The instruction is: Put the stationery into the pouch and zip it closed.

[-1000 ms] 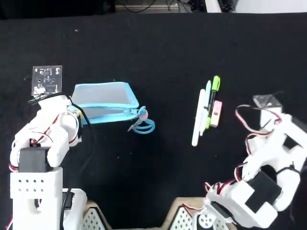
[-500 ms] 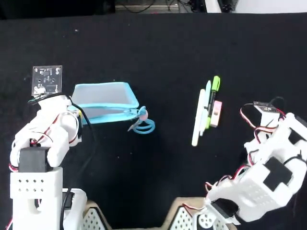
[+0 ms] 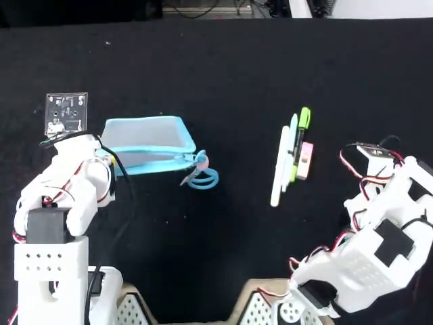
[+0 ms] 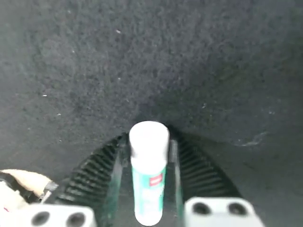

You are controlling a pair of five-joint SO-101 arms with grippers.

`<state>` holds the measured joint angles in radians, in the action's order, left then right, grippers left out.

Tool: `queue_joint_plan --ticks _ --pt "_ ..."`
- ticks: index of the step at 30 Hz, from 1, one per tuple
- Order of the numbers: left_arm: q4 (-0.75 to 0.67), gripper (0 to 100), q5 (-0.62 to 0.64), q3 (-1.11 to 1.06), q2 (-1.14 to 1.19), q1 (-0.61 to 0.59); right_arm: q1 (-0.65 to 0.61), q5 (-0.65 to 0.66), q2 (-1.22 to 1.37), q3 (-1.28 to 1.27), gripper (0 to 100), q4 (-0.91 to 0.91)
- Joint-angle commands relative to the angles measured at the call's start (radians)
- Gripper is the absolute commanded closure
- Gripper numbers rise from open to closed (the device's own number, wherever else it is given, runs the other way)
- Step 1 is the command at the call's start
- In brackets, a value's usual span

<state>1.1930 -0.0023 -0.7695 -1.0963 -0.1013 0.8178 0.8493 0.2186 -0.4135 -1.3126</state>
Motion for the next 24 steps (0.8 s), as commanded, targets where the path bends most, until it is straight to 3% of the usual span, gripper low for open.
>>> queue_joint_plan --ticks 1,13,17,21,24 --pt "-0.008 97 0.009 0.019 -0.026 0.007 0.026 -0.04 -0.085 0.117 96.1 -0.071" --pt "-0.008 97 0.009 0.019 -0.026 0.007 -0.107 -0.259 -0.394 0.395 98.8 -0.428" --pt "-0.008 97 0.009 0.019 -0.026 0.008 -0.195 -0.37 -0.532 0.395 98.8 -0.439" --pt "-0.008 97 0.009 0.019 -0.026 0.008 -0.331 -0.493 -0.682 0.401 98.8 -0.431" --pt "0.008 97 0.009 0.021 -0.026 0.008 -0.502 -0.618 -0.802 0.403 98.8 -0.408"
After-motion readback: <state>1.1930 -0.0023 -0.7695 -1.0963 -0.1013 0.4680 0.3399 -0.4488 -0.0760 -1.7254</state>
